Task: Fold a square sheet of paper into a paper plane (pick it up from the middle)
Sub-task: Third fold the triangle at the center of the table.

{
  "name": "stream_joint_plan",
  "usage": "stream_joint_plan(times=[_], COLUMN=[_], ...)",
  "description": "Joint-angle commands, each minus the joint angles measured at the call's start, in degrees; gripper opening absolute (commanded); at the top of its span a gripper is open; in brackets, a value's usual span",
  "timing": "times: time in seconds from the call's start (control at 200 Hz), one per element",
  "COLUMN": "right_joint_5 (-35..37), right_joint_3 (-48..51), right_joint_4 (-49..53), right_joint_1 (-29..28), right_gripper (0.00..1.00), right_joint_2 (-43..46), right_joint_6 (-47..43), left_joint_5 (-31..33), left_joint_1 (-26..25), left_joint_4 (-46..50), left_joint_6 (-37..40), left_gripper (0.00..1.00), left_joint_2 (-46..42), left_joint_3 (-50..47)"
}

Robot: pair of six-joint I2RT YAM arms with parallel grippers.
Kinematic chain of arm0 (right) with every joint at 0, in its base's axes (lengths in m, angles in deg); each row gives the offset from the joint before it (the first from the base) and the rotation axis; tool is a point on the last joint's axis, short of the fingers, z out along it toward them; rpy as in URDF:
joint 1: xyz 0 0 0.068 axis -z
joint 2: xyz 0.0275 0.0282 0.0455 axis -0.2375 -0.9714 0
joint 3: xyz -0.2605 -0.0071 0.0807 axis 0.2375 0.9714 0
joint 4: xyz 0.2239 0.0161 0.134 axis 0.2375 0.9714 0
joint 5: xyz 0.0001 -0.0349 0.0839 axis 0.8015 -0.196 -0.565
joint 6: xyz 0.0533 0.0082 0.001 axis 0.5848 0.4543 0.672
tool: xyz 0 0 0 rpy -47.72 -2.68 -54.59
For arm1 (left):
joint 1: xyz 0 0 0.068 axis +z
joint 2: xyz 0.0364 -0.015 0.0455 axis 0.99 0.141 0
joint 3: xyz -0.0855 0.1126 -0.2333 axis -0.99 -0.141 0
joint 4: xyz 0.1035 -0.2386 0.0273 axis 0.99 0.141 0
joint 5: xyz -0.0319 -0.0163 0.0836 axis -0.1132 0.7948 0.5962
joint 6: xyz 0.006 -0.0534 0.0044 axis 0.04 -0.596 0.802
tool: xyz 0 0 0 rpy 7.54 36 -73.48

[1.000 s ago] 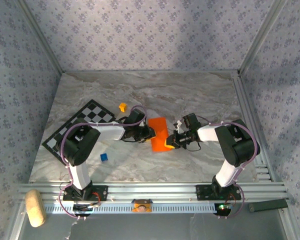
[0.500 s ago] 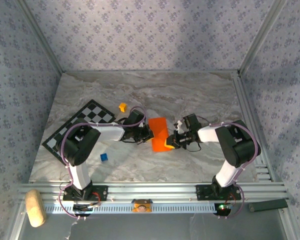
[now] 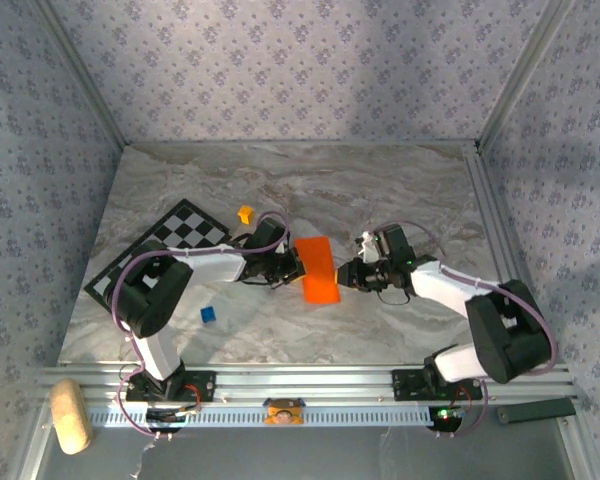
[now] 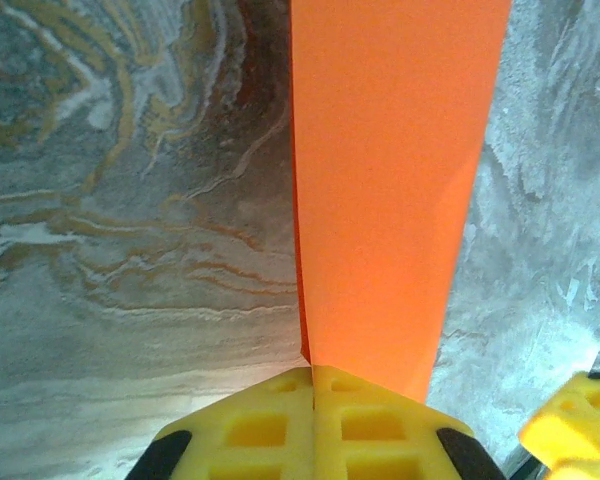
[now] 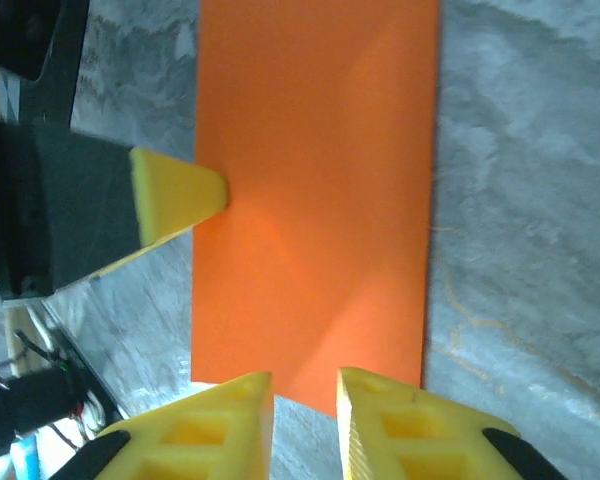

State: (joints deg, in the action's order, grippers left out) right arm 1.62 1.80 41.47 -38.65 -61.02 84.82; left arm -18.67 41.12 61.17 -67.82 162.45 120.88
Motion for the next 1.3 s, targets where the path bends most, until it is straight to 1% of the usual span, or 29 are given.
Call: stream_joint_plan(times=[0.0, 0.03, 0.105, 0.155, 0.285, 0.395, 0.495, 0.585, 0.71, 0.825, 0.965, 1.104, 1.219, 1.294], right_joint_5=[7.9, 9.6, 14.0, 19.4, 31.6, 39.2, 43.0, 45.7, 47.9, 51.4, 57.9, 59.2, 59.8, 59.9], right_joint_3=[-0.5, -0.6, -0.7, -0.2, 4.0, 6.1, 6.0, 5.6, 4.9, 3.5, 2.2, 2.1, 2.4, 2.9], right_joint_4=[3.8, 4.2, 4.1, 3.1, -5.7, -10.8, -12.7, -14.1, -16.4, -17.5, -19.5, -19.9, -19.1, -19.1], right_joint_1=[-4.1, -5.4, -9.8, -14.0, -25.5, -30.9, -33.2, -35.0, -37.2, -39.0, -40.5, -41.2, -41.5, -41.6], right_gripper=[0.4, 0.42, 0.44, 0.46, 0.49, 0.53, 0.58, 0.6, 0.59, 0.58, 0.57, 0.45, 0.35, 0.3], right_joint_2=[5.0, 6.1, 8.1, 9.3, 10.8, 10.1, 8.1, 6.2, 2.8, -0.8, -4.8, -7.3, -7.3, -6.4], right_joint_6=[-6.4, -7.5, -12.1, -15.6, -27.2, -32.3, -34.0, -35.3, -37.5, -37.3, -35.7, -35.3, -34.5, -34.1], left_joint_5=[0.0, -0.2, -0.7, -0.8, -1.3, -1.4, -1.4, -1.3, -1.4, -1.4, -1.4, -1.4, -1.4, -1.3], left_joint_1=[0.3, 0.3, 0.4, 0.4, 0.7, 1.0, 1.0, 1.0, 1.0, 1.0, 1.0, 1.0, 1.0, 1.0], left_joint_4=[2.6, 2.8, 2.8, 2.8, 3.2, 3.2, 3.3, 3.2, 3.0, 3.0, 3.0, 3.1, 3.2, 3.2], left_joint_6=[-0.8, -1.2, -1.9, -2.2, -2.4, -2.6, -2.5, -2.5, -2.7, -2.7, -2.5, -2.5, -2.3, -2.4], left_gripper=[0.03, 0.03, 0.03, 0.03, 0.03, 0.03, 0.03, 0.03, 0.03, 0.03, 0.03, 0.03, 0.03, 0.03], left_joint_2=[-2.1, -2.1, -2.2, -2.2, -2.4, -2.9, -3.1, -3.1, -2.8, -2.8, -2.8, -2.8, -2.8, -2.8], left_joint_3=[1.5, 1.5, 1.5, 1.6, 1.9, 1.6, 1.7, 1.6, 1.5, 1.6, 1.7, 1.7, 1.7, 1.8])
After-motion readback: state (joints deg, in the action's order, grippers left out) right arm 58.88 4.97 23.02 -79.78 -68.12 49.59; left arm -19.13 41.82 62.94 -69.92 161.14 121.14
